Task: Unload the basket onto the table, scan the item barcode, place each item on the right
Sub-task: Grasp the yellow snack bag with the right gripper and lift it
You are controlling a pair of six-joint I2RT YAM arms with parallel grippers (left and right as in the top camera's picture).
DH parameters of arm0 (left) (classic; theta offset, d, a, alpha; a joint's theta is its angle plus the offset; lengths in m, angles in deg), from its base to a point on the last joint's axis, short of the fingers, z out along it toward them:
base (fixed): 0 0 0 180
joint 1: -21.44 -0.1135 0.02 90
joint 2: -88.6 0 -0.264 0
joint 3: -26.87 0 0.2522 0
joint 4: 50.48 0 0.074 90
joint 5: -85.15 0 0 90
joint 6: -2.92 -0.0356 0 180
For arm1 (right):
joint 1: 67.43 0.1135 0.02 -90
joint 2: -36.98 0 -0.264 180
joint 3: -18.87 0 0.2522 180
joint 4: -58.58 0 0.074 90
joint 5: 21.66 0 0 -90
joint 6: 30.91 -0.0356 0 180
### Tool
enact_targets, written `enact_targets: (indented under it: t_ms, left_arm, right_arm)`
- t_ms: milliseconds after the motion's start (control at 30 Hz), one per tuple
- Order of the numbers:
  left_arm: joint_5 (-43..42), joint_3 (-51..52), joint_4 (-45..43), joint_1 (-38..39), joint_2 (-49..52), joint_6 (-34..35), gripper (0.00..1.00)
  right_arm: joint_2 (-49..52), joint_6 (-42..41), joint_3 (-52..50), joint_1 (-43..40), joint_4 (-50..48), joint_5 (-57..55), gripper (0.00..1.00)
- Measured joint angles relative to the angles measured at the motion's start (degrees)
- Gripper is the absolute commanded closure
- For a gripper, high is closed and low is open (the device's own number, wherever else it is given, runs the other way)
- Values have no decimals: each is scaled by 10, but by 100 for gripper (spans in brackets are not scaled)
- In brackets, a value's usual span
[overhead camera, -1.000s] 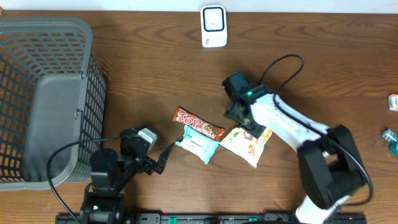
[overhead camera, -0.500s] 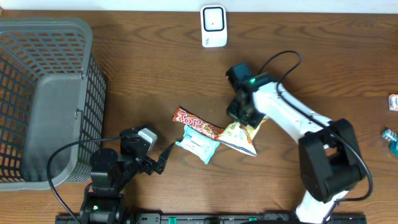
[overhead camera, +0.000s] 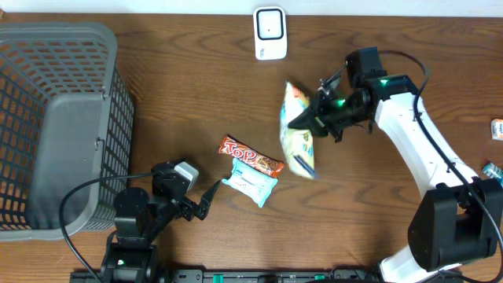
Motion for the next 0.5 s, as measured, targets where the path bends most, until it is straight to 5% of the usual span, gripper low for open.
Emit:
enact_targets:
  t_ms: [267, 500]
  left_arm:
    - [0, 0, 0, 0, 0, 0, 2]
    - [0, 0, 0, 0, 0, 0, 2]
  right_arm:
    - [0, -30, 0, 0, 205, 123, 99]
    - [0, -73, 0, -1, 185, 213, 99]
